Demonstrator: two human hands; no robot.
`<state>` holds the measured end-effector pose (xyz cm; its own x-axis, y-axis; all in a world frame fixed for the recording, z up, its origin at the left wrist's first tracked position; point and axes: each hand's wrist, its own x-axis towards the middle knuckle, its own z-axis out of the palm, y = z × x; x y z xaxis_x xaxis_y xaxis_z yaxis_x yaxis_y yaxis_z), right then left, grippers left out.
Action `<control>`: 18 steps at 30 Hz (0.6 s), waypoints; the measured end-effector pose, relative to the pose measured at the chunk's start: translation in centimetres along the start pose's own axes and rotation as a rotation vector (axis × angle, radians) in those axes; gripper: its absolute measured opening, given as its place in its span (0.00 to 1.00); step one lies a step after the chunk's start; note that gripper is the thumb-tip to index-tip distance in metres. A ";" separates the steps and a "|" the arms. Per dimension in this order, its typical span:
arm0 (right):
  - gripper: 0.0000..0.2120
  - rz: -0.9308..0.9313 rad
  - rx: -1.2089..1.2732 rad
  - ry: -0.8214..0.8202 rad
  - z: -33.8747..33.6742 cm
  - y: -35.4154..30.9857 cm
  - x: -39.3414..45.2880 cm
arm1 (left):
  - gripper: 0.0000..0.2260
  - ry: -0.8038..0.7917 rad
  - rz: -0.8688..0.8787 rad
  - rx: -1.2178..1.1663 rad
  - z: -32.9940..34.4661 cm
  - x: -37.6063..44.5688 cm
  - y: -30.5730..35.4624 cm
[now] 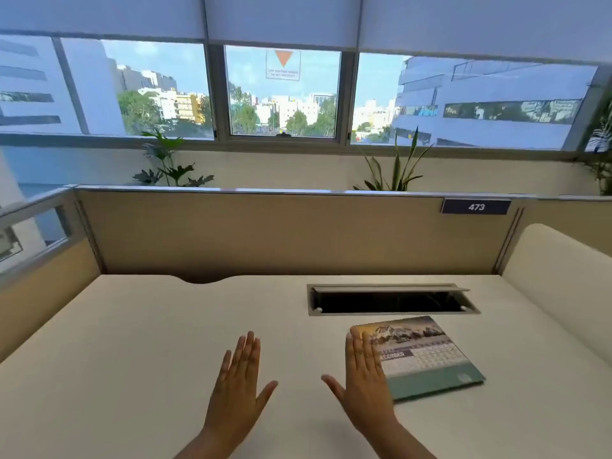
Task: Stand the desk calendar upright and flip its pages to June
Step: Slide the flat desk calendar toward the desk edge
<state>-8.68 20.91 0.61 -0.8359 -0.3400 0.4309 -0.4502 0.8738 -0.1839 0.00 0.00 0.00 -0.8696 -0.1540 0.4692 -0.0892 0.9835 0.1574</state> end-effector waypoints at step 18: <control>0.30 0.162 -0.071 -0.353 4.6 -0.1 -10.3 | 0.33 -0.352 -0.163 -0.090 3.4 -9.0 0.1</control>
<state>-1.41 22.71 -7.85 -0.9564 -0.2838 0.0687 -0.2913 0.9435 -0.1578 6.13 1.79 -7.16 -0.9623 -0.2497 0.1077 -0.2103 0.9344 0.2877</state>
